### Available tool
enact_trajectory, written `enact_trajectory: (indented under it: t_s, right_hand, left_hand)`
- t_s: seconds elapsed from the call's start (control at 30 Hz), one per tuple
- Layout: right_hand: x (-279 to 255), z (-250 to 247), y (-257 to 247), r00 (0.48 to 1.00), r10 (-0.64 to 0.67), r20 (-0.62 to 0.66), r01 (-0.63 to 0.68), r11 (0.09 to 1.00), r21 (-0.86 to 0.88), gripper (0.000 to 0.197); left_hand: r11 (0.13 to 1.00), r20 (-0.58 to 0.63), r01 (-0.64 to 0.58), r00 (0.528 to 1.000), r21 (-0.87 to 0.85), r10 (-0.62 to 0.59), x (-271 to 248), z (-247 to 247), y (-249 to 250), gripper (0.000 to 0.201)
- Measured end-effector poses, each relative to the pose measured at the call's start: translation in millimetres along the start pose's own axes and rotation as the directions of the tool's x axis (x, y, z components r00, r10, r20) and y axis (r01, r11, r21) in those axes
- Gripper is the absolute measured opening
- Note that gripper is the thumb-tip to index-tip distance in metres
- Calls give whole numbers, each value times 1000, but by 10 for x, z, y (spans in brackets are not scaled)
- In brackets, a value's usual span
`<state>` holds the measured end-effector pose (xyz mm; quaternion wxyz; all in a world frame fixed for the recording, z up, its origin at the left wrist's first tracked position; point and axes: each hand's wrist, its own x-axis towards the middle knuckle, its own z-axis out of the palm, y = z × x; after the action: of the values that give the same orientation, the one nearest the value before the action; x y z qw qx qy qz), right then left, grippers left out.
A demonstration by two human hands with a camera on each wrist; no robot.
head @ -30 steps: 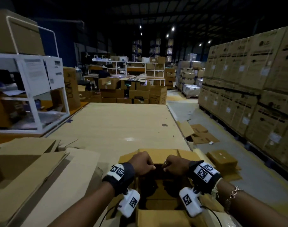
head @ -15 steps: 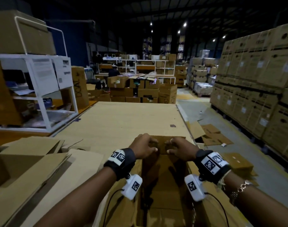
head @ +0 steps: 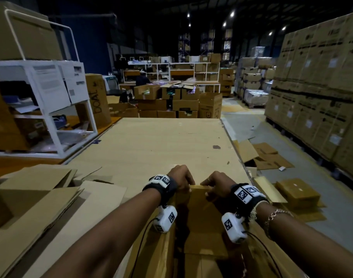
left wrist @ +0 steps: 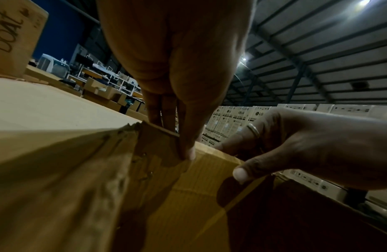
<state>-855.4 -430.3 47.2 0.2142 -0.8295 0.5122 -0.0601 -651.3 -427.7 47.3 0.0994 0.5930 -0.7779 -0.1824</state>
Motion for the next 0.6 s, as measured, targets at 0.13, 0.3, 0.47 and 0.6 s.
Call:
enact_trajectory:
  t_s: [0.13,0.3,0.47,0.6]
  right_hand:
    - [88,82,39,998,32,-54,-27,996,83,21]
    - [82,101,22,997,33,-65,-28,997,75,17]
    - [37,-29,89,996,60,-61,-55,994,94,23]
    - [1,-165,213,996,94,1,-94,995,46,32]
  left_hand:
    - [1000,19,-15,1000,-21,15,9,23,-60,26]
    - [999,25,-32,999,-10,32,-28,19,-76,23]
    - [998,-12,2,1000,-59,-2,-66,-24,-89,24]
    - [998,18,9,1000,-67,-8,-98,9,-237,34]
